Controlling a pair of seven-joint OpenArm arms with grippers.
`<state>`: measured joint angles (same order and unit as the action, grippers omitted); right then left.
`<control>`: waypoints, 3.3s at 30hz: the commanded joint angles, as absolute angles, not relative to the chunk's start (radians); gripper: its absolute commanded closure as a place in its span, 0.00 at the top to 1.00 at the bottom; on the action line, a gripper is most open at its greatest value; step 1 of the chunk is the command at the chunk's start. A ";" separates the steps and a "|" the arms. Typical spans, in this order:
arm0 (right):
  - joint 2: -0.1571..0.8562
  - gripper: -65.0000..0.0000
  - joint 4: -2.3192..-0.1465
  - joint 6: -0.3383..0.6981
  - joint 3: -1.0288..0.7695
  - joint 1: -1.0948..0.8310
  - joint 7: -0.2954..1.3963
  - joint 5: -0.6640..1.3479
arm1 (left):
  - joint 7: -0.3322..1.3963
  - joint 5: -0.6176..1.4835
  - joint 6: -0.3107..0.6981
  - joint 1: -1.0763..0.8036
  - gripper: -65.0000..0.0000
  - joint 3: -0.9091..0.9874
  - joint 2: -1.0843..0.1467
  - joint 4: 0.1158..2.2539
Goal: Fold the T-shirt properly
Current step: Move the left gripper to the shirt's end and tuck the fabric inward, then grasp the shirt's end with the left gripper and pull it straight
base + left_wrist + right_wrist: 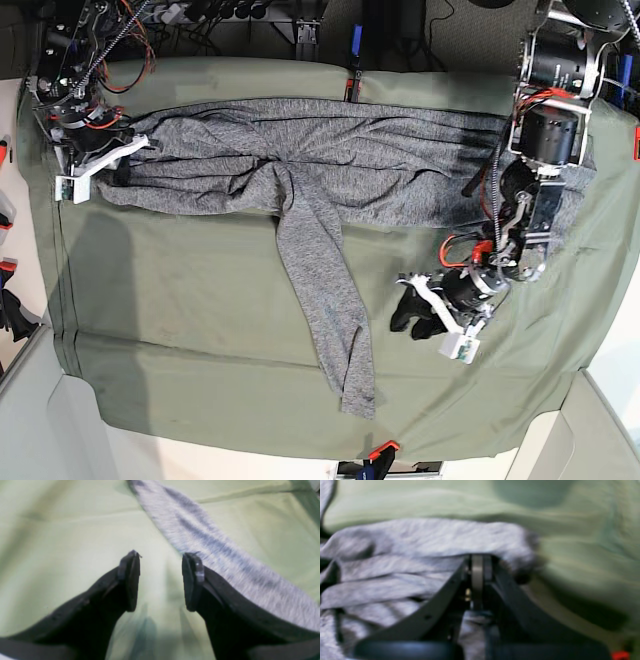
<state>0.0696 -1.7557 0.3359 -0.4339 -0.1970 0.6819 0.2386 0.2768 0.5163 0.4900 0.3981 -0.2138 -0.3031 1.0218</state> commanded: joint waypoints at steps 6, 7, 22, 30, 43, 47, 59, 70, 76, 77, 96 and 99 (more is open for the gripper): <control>0.083 0.00 -1.772 0.344 -0.456 -0.220 0.665 0.255 | 0.189 0.513 0.497 0.550 0.47 -0.211 -0.171 0.755; 0.083 0.00 -1.772 0.345 -0.456 -0.223 0.666 0.254 | 0.163 0.491 0.495 0.566 0.47 -0.211 -0.160 0.710; 0.083 0.00 -1.772 0.370 -0.456 -0.224 0.663 0.297 | 0.108 0.375 0.476 0.615 0.47 -0.211 -0.149 0.633; 0.083 0.00 -1.772 0.370 -0.456 -0.228 0.678 0.296 | 0.066 0.293 0.404 0.599 0.47 -0.211 -0.130 0.633; 0.083 0.00 -1.772 0.412 -0.456 -0.228 0.688 0.352 | 0.033 0.244 0.413 0.576 0.00 -0.211 -0.138 0.642; 0.083 0.00 -1.772 0.412 -0.456 -0.228 0.685 0.352 | 0.094 0.327 0.514 0.566 0.00 -0.210 -0.199 0.727; 0.083 0.00 -1.772 0.413 -0.456 -0.228 0.662 0.353 | 0.360 0.564 0.625 0.284 0.00 -0.204 -0.461 1.426; 0.089 0.00 -1.772 0.427 -0.456 -0.225 0.648 0.353 | 0.469 0.603 0.575 -0.100 0.00 0.091 -0.554 1.881; 0.089 0.00 -1.772 0.427 -0.456 -0.225 0.648 0.353 | 0.598 0.772 0.678 -0.242 0.00 0.274 -0.554 1.952; 0.089 0.00 -1.772 0.428 -0.456 -0.225 0.648 0.353 | 0.603 0.809 0.698 -0.263 0.00 0.282 -0.554 1.954; 0.089 0.00 -1.772 0.427 -0.456 -0.225 0.652 0.379 | 0.459 0.591 0.598 -0.102 0.59 0.179 -0.546 1.636; 0.089 0.00 -1.772 0.427 -0.456 -0.225 0.652 0.378 | 0.446 0.558 0.598 -0.026 0.59 0.095 -0.545 1.503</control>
